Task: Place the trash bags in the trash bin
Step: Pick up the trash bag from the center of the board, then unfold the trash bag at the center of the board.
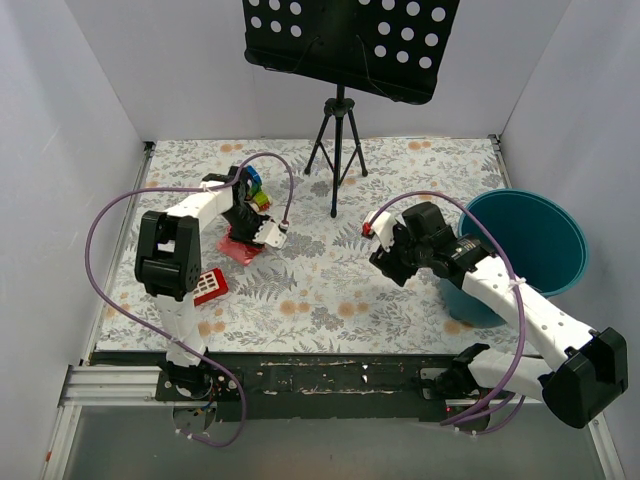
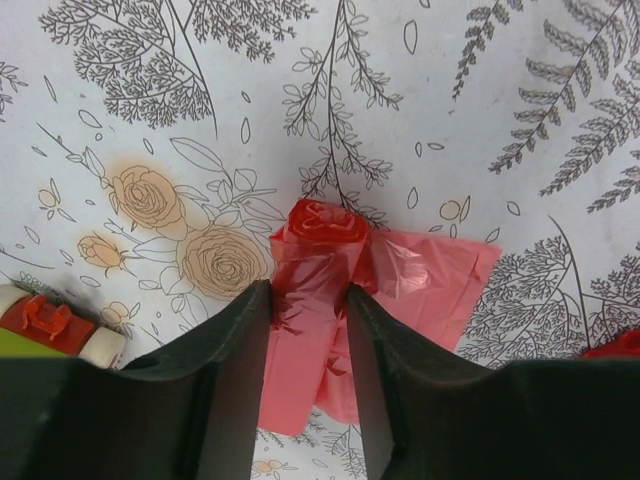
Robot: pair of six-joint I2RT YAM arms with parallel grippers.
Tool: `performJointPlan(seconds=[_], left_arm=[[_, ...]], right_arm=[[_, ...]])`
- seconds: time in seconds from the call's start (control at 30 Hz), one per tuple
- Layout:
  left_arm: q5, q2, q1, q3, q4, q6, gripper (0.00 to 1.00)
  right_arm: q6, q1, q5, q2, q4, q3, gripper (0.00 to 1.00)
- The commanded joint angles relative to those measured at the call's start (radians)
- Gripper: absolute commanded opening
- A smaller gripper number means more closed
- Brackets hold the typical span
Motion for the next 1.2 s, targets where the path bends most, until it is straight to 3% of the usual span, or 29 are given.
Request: performJointPlan(seconds=[0.0, 0.17, 0.27, 0.4, 0.57, 0.6, 0.73, 0.83, 0.97, 1.17], left_arm=[[-0.01, -0.015, -0.008, -0.012, -0.004, -0.045, 0.31], [-0.001, -0.083, -0.017, -0.064, 0.001, -0.17, 0.18], [0.056, -0.138, -0.043, -0.078, 0.037, -0.385, 0.1], [0.149, -0.167, -0.049, -0.02, 0.088, -0.814, 0.0], [0.193, -0.164, -0.048, 0.044, 0.172, -1.484, 0.0], [0.211, -0.167, -0.043, 0.031, 0.191, -1.579, 0.0], [0.417, -0.201, 0.001, -0.125, 0.344, -2.023, 0.0], [0.524, -0.299, 0.02, -0.289, 0.589, -2.294, 0.0], [0.55, -0.357, 0.029, -0.381, 0.683, -2.361, 0.0], [0.501, -0.491, 0.06, -0.547, 0.702, -2.231, 0.0]], right_arm=[[0.007, -0.005, -0.003, -0.009, 0.03, 0.013, 0.67], [0.004, -0.005, -0.021, 0.021, 0.055, 0.028, 0.68], [0.004, -0.005, -0.029, 0.047, 0.073, 0.053, 0.68], [0.019, -0.005, -0.026, 0.086, 0.104, 0.08, 0.68], [0.045, -0.005, -0.041, 0.141, 0.125, 0.122, 0.68], [0.046, -0.005, -0.084, 0.156, 0.127, 0.126, 0.63], [0.171, -0.005, -0.208, 0.251, 0.104, 0.207, 0.63], [0.27, -0.005, -0.275, 0.296, 0.125, 0.223, 0.8], [0.278, -0.01, -0.446, 0.362, 0.197, 0.183, 0.85], [0.208, -0.002, -0.69, 0.477, 0.372, 0.113, 0.86]])
